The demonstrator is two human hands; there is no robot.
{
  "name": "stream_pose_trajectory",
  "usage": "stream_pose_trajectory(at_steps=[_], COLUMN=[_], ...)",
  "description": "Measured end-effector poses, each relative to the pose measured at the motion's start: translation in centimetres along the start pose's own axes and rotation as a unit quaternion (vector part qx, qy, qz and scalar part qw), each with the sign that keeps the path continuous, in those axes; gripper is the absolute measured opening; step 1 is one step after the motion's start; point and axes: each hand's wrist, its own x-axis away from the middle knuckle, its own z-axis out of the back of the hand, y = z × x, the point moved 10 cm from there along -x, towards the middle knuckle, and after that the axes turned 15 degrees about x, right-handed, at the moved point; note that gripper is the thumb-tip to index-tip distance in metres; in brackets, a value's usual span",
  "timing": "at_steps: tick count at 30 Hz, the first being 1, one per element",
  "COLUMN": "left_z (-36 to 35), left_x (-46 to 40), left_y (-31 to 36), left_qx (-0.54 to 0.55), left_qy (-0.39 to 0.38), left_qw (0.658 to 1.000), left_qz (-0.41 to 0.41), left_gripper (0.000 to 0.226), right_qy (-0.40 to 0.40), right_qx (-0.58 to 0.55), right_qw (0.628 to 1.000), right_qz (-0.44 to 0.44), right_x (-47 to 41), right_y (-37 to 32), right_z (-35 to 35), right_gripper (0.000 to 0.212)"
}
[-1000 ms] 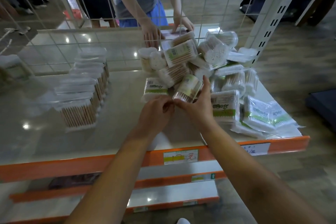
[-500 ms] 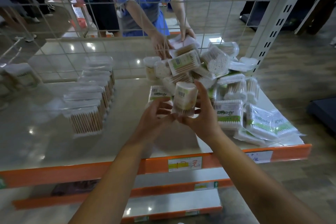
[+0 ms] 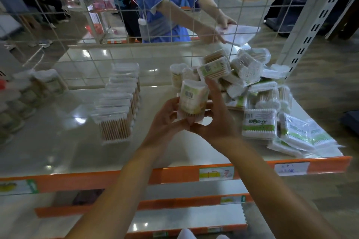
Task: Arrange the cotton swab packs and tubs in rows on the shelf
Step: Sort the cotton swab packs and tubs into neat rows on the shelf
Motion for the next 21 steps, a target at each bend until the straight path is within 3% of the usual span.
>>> stream_pose_trajectory(at_steps=[5, 13, 17, 21], left_z=[1.6, 4.5, 7.0, 8.2], left_x=[0.8, 1.9, 2.2, 2.4], left_y=[1.5, 5.4, 7.7, 9.4], left_qx=[0.027, -0.039, -0.066, -0.083], left_qy=[0.021, 0.032, 0.084, 0.083], left_qw=[0.999, 0.997, 0.991, 0.990], left_qz=[-0.011, -0.055, -0.079, -0.084], left_gripper=[0.058, 0.054, 0.051, 0.045], right_qy=[-0.010, -0.023, 0.017, 0.047], right_qx=[-0.047, -0.162, -0.284, -0.324], right_qw=[0.999, 0.986, 0.954, 0.925], right_qz=[-0.011, -0.036, -0.097, -0.190], right_x=[-0.2, 0.0, 0.3, 0.6], right_y=[-1.3, -2.2, -1.9, -0.6], right_z=[-1.7, -4.9, -4.9, -5.4], right_gripper=[0.108, 0.091, 0.048, 0.036])
